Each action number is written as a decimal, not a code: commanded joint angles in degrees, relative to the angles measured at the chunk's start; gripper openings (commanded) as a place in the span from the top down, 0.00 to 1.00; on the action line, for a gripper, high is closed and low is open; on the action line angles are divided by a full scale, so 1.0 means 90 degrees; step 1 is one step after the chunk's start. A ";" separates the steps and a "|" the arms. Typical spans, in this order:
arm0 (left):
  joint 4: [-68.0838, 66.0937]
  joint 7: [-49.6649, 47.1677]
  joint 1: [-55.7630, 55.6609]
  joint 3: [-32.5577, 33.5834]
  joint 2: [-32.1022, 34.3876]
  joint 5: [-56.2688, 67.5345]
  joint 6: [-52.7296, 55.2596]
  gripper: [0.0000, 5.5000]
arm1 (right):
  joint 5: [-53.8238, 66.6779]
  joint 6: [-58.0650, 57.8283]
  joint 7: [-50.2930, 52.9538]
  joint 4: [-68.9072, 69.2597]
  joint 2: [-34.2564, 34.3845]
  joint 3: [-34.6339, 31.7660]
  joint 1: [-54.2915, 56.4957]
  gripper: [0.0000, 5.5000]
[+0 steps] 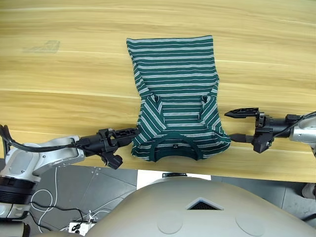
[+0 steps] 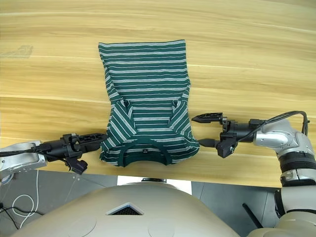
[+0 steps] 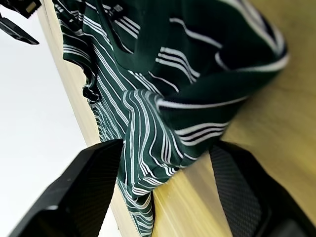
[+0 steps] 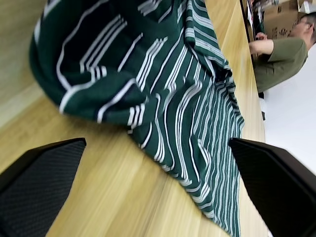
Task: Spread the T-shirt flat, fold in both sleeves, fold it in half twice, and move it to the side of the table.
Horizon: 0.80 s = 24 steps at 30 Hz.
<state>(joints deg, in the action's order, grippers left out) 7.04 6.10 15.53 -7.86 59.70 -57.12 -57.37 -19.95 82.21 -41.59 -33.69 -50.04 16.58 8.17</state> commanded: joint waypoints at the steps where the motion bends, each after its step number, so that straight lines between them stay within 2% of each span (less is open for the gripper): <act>1: -0.0081 0.0218 0.0101 -0.0294 0.0062 -0.0175 0.0034 0.42 | -0.0201 -0.0259 -0.0112 0.0009 -0.0037 0.0609 -0.0023 0.02; 7: -0.0110 0.0205 0.0083 -0.0392 0.0174 -0.0125 0.0078 0.60 | 0.0004 -0.0456 0.0005 0.0214 -0.0111 0.1018 -0.0019 0.02; 17: -0.0153 0.0109 0.0064 -0.0450 0.0200 -0.0159 0.0172 0.92 | 0.0114 -0.0628 0.0139 0.0214 -0.0156 0.1296 0.0026 0.02; 19: -0.0164 0.0088 0.0054 -0.0460 0.0199 -0.0170 0.0184 0.97 | 0.0165 -0.0716 0.0106 0.0197 -0.0149 0.1366 0.0033 0.02; 20: -0.0173 0.0082 0.0042 -0.0466 0.0198 -0.0170 0.0184 0.99 | 0.0179 -0.0757 0.0101 0.0196 -0.0153 0.1390 0.0022 0.06; 21: -0.0179 0.0076 0.0035 -0.0468 0.0197 -0.0170 0.0187 1.00 | 0.0185 -0.0794 0.0104 0.0189 -0.0157 0.1408 0.0014 0.10; 23: -0.0185 0.0062 0.0035 -0.0477 0.0198 -0.0184 0.0198 1.00 | 0.0179 -0.0876 0.0146 0.0172 -0.0149 0.1410 -0.0004 0.10; 24: -0.0185 0.0056 0.0037 -0.0480 0.0199 -0.0189 0.0201 1.00 | 0.0182 -0.0870 0.0168 0.0168 -0.0144 0.1413 -0.0007 0.14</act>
<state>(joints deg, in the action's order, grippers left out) 5.88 6.21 15.67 -11.92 60.41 -57.71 -55.97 -15.13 77.01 -38.55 -30.97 -51.14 27.59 9.35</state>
